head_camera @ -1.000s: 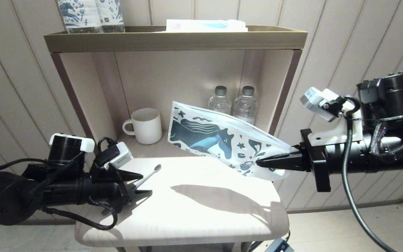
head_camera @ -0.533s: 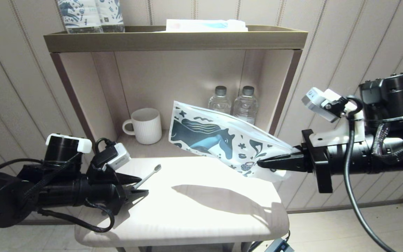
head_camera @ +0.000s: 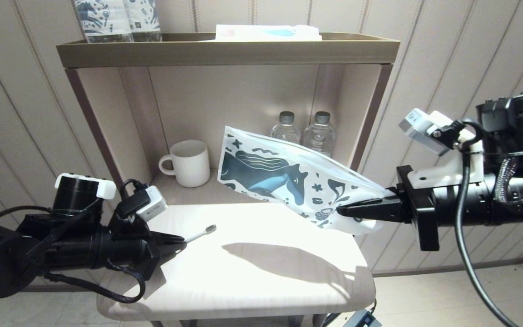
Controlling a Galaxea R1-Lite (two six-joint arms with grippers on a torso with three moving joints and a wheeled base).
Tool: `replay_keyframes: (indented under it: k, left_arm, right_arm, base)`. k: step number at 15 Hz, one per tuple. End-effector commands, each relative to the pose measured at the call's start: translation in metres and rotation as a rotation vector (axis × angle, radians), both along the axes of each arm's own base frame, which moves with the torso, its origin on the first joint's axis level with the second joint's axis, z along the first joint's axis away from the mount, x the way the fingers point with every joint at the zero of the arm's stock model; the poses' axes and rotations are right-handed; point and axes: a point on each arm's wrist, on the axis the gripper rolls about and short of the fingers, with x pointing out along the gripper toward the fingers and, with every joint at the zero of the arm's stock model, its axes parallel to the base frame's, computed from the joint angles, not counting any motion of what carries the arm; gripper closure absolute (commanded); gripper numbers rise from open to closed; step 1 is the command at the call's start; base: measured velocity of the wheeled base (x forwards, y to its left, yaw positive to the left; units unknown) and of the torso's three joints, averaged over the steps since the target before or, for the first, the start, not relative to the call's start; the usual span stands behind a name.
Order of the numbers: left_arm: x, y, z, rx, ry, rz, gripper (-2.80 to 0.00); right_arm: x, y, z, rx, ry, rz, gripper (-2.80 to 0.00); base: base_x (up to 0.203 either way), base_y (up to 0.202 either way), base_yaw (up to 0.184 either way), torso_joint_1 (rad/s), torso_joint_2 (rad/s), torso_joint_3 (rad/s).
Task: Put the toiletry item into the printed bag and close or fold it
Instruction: Pick up a toothbrush
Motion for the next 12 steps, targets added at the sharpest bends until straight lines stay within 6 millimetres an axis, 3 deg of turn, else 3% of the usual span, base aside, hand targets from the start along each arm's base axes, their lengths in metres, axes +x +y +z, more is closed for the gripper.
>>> replay_keyframes:
  k: [1, 4, 8, 12]
  left_arm:
    - [0.002, -0.001, 0.003, -0.009, -0.016, -0.004, 0.00]
    - [0.006, -0.002, 0.020, -0.036, -0.073, -0.002, 0.00]
    - [0.003, -0.005, 0.082, -0.149, -0.155, 0.030, 0.00]
    - [-0.019, -0.001, 0.140, -0.210, -0.233, -0.021, 0.00]
  right_arm:
    - [0.000, 0.000, 0.001, 0.002, -0.004, 0.005, 0.00]
    - [-0.001, 0.000, 0.000, 0.001, -0.001, 0.005, 0.00]
    - [-0.007, -0.001, -0.006, -0.027, 0.034, 0.008, 0.00]
    - [-0.004, 0.003, -0.013, -0.144, -0.030, -0.092, 0.00]
  base:
    - [0.000, 0.000, 0.000, 0.000, 0.00, 0.000]
    - [0.000, 0.000, 0.000, 0.000, 0.00, 0.000]
    - [0.000, 0.000, 0.000, 0.000, 0.00, 0.000]
    - [0.000, 0.000, 0.000, 0.000, 0.00, 0.000]
